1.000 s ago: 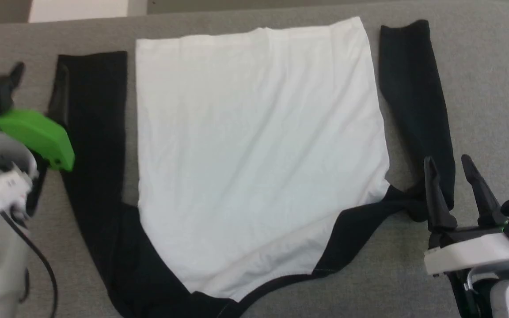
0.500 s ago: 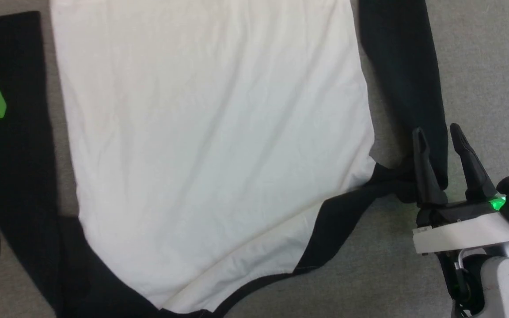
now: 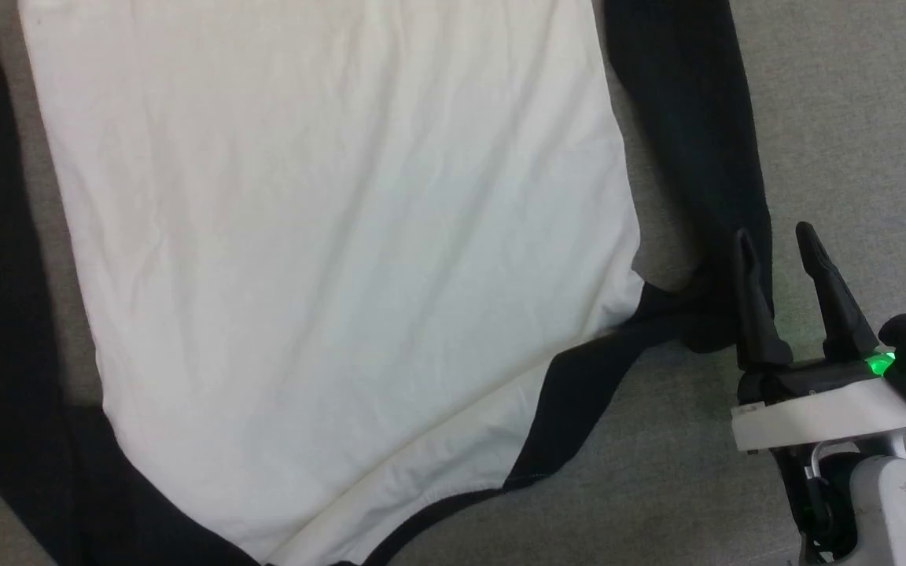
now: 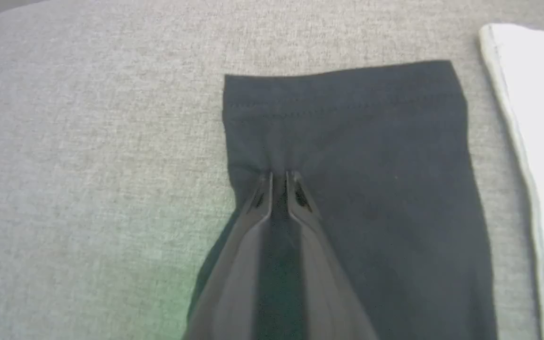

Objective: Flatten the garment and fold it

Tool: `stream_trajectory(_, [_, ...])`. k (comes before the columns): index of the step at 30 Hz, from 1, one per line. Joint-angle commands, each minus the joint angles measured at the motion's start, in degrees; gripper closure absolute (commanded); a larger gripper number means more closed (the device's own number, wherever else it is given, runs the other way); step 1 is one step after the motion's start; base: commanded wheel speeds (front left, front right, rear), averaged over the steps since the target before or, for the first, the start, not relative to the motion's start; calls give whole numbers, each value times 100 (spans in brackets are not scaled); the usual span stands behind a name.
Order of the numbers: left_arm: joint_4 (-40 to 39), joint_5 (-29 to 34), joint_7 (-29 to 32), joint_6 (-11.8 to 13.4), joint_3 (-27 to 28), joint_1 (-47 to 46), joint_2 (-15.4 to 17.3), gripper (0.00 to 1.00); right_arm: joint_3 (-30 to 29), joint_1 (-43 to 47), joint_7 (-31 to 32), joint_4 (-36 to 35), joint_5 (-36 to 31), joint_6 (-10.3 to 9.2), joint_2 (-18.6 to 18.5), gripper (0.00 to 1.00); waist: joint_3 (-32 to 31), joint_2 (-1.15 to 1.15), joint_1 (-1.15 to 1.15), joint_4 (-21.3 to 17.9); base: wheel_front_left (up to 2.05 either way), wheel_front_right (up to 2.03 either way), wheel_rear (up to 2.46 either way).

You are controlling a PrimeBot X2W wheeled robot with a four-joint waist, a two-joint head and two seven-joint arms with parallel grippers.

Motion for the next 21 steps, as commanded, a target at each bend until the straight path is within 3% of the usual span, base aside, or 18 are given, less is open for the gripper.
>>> stream_trajectory(1, [89,16,-113,6,-23,349,-74,100,-37,-79,-11,2,-24,-8,9,0,-192,61,-1,88,0,0,0])
stream_trajectory(11, [-204,-115,-2204,5,527,1011,-292,100,-337,323,197,-21,-130,-8,9,0,-1407,61,-1,493,0,0,0])
stream_trajectory(15, [-655,-271,-2653,-63,810,1447,-289,100,-441,580,337,-86,-140,-8,9,0,-1849,61,-1,680,0,0,0])
stream_trajectory(21, [-1697,-494,-2750,-192,1004,2192,-329,100,-521,942,535,-199,-120,-8,9,0,-2296,61,-1,920,0,0,0])
